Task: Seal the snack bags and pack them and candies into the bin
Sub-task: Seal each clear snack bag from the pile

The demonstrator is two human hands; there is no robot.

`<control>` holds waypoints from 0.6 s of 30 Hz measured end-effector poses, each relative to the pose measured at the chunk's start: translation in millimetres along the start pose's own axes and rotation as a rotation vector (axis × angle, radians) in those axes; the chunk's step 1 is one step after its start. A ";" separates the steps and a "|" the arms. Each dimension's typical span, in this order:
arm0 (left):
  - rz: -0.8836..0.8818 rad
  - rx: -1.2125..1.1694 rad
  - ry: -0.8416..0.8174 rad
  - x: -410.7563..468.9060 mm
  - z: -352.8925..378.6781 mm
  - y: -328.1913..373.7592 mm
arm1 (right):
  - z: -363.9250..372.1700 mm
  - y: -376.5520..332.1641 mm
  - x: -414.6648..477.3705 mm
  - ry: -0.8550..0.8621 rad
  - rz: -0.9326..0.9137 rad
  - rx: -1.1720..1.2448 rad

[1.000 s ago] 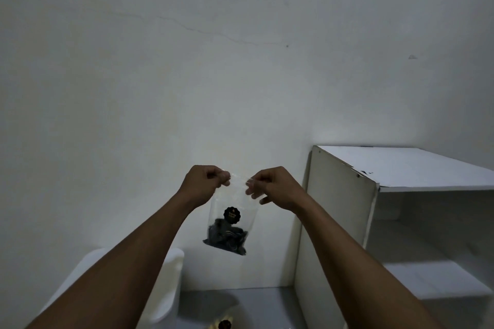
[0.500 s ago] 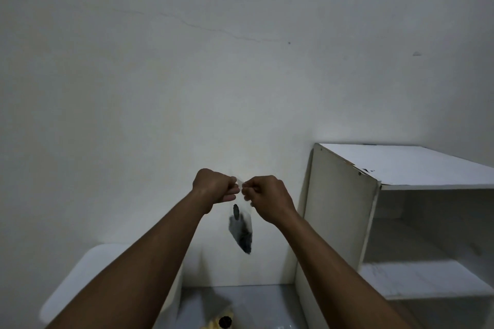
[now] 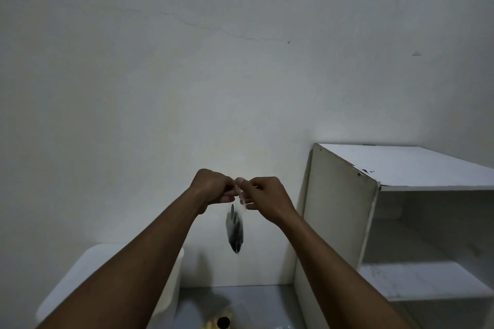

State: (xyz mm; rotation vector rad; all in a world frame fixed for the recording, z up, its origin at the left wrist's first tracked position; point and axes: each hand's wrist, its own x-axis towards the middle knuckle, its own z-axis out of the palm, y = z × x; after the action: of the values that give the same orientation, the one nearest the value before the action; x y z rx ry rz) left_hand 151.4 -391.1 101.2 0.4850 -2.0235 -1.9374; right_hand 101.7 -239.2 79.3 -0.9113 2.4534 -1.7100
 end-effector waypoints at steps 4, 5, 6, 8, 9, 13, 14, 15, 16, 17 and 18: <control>0.056 0.058 -0.066 -4.6 -0.7 0.8 | -5.5 -3.6 6.5 -0.005 0.115 0.127; 0.060 0.065 -0.077 -5.5 -1.0 -0.1 | -5.8 -3.7 7.4 -0.009 0.134 0.124; 0.061 0.067 -0.085 -5.8 -1.0 -1.2 | -6.2 -3.9 8.2 -0.014 0.147 0.118; 0.061 0.057 -0.094 -6.3 -1.6 -3.6 | -7.1 -4.8 9.5 -0.026 0.156 0.133; 0.059 0.047 -0.096 -6.1 -2.3 -4.6 | -7.3 -5.0 9.9 -0.035 0.158 0.157; 0.035 -0.001 -0.110 -2.6 -5.5 -9.7 | -8.9 -3.7 8.4 -0.086 0.173 0.235; 0.029 -0.010 -0.113 -2.2 -6.0 -10.9 | -9.1 -3.1 8.3 -0.099 0.175 0.237; 0.023 -0.021 -0.113 -2.0 -6.2 -11.9 | -8.7 -2.2 8.7 -0.111 0.177 0.239; 0.020 -0.028 -0.106 -1.3 -6.1 -12.8 | -7.8 -2.3 8.9 -0.116 0.176 0.235; 0.019 -0.036 -0.091 -1.0 -6.3 -13.3 | -6.5 -2.7 8.4 -0.116 0.169 0.231; 0.018 -0.048 -0.069 0.0 -6.6 -14.0 | -4.9 -2.9 7.3 -0.112 0.159 0.227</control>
State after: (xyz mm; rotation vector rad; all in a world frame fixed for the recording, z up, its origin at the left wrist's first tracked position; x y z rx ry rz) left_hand 154.8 -397.5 87.6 0.3915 -2.0104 -2.0131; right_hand 95.3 -239.0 86.0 -0.7443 2.1437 -1.7822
